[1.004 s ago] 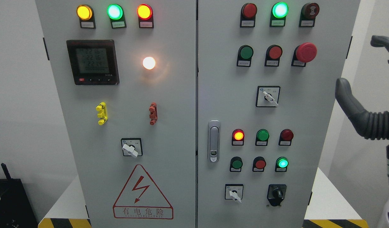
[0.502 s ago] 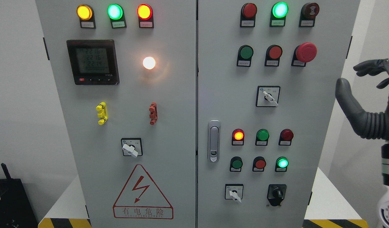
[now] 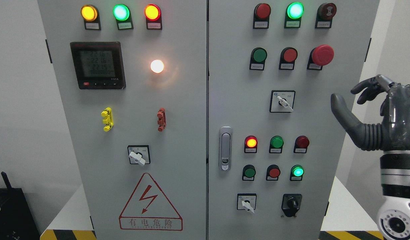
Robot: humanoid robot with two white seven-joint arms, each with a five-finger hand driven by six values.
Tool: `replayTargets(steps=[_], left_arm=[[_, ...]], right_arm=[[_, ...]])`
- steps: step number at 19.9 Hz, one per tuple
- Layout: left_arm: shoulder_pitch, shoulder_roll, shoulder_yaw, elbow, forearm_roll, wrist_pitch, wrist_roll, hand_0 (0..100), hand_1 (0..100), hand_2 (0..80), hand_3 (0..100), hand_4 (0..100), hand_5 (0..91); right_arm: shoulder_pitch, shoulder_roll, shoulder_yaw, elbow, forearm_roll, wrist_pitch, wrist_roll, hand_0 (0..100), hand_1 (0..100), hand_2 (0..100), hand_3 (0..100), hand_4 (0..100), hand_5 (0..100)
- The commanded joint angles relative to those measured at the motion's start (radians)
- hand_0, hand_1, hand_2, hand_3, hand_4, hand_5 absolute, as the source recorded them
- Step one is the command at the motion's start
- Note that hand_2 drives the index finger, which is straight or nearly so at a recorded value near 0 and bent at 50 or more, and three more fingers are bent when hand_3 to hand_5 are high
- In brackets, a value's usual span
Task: Rotate and turn off gray switch
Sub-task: 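Move the right hand toward the gray rotary switch below the red button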
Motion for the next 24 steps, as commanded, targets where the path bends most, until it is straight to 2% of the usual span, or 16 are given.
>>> replayTargets(steps=[1,5,8,12,21,22,24], left_arm=[[0.000,0.000,0.032,0.023,-0.008,0.001,0.001,12,39,0.0,0,0,0.0],[0.000,0.000,0.032,0.023,-0.008,0.001,0.000,12,39,0.0,0,0,0.0],[0.000,0.000,0.031,0.023,-0.008,0.001,0.000,12,39,0.0,0,0,0.0],[0.002,0.000,0.032,0.023,-0.008,0.001,0.000,12,39,0.0,0,0,0.0],[0.000,0.000,0.032,0.023,-0.008,0.001,0.000,12,39,0.0,0,0,0.0],[0.000,0.000,0.032,0.023,-0.008,0.001,0.000,12,39,0.0,0,0,0.0],[0.000,0.000,0.032,0.023,-0.008,0.001,0.000,12,39,0.0,0,0,0.0]], right_arm=[[0.001,0.062,0.055,0.042,0.003,0.009,0.001,12,31,57,79,76,99],[0.000,0.077,0.069,0.051,0.023,0.010,0.001,11,32,58,80,76,99],[0.000,0.087,0.078,0.062,0.025,0.049,0.001,11,35,59,80,76,99],[-0.002,0.105,0.091,0.083,0.031,0.050,0.001,11,38,60,81,76,99],[-0.025,0.107,0.100,0.117,0.041,0.055,0.002,10,39,60,81,77,99],[-0.026,0.113,0.106,0.117,0.041,0.055,0.002,10,39,60,81,77,99],[-0.039,0.152,0.112,0.122,0.043,0.053,0.002,10,38,60,81,76,99]])
